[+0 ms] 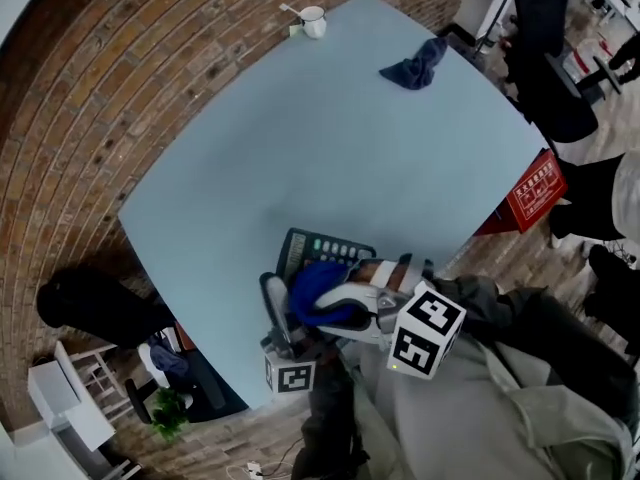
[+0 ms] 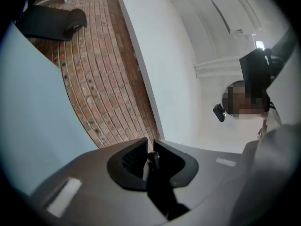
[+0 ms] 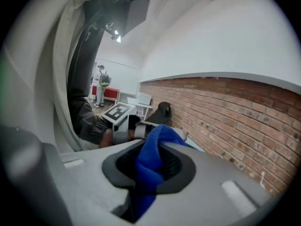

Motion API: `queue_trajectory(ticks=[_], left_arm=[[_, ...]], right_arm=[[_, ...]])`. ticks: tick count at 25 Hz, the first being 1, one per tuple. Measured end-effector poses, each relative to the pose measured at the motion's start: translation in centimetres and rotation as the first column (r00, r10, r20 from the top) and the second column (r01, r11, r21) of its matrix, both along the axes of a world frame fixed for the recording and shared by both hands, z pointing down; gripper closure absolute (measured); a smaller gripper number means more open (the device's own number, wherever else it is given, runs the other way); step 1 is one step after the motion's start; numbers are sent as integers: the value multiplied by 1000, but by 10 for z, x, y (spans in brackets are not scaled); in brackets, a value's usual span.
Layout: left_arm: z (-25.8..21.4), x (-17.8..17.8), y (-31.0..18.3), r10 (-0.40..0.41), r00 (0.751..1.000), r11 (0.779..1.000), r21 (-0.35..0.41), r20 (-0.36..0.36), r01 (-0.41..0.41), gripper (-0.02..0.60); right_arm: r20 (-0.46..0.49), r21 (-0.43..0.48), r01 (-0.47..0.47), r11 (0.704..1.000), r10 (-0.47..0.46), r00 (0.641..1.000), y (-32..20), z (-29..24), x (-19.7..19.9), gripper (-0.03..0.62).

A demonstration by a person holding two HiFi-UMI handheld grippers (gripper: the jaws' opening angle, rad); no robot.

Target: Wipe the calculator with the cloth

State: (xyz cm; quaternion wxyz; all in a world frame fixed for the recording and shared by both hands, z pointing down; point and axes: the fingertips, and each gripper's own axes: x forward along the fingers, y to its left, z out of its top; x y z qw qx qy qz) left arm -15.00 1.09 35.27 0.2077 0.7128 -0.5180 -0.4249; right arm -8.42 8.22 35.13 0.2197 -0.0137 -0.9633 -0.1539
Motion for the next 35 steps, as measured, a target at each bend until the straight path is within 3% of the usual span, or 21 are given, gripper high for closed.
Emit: queue_trajectory(ticks=[2, 4, 7, 9, 12, 15, 18, 21, 25, 27, 31, 33, 35], left_arm=[[4, 9, 0, 30, 999, 1000, -3, -43, -30, 543], [2, 13, 2, 44, 998, 999, -3, -33, -45, 543], [-4, 22, 2, 79, 997, 997, -3, 22, -79, 541], [-4, 26, 1, 91, 996, 996, -3, 11, -91, 541], [3, 32, -4, 96, 995, 995, -23, -7, -97, 541], [11, 29, -6, 96, 995, 994, -47, 4, -96, 541], [17, 21, -2, 95, 995, 993, -64, -3, -95, 541], [19, 25, 0, 112, 994, 991, -70, -12, -113, 541], [26, 21, 8, 111, 993, 990, -87, -39, -114, 541], [26, 16, 10, 94, 995, 991, -90, -26, -96, 541], [27, 8, 9, 78, 996, 994, -72, -42, -81, 541], [26, 5, 9, 85, 995, 994, -66, -46, -88, 541], [22, 8, 9, 99, 995, 993, -69, -16, -99, 541]], right_arm=[[11, -2, -19, 1000, 19, 1000, -4, 0, 6, 534], [28, -16, -128, 992, 129, 991, -34, -1, 23, 534], [34, -40, -326, 945, 327, 944, -91, 1, 53, 534], [23, -33, -388, 921, 389, 921, -108, 2, 63, 534], [2, -25, -331, 943, 331, 944, -88, 2, 55, 534], [-3, -68, -174, 982, 175, 985, -40, 5, 27, 534], [-7, -75, -71, 995, 70, 998, -16, 10, 11, 534], [6, -38, -150, 988, 150, 989, -54, 16, 17, 534], [3, 0, -302, 953, 302, 953, -99, 22, 27, 534], [-12, -33, -262, 965, 262, 965, -82, 22, 18, 534], [-5, -105, -20, 994, 19, 1000, -2, 16, -6, 534], [-12, -95, -5, 995, 4, 1000, 2, 19, -7, 534], [-14, -73, -73, 995, 72, 997, -25, 23, -1, 534]])
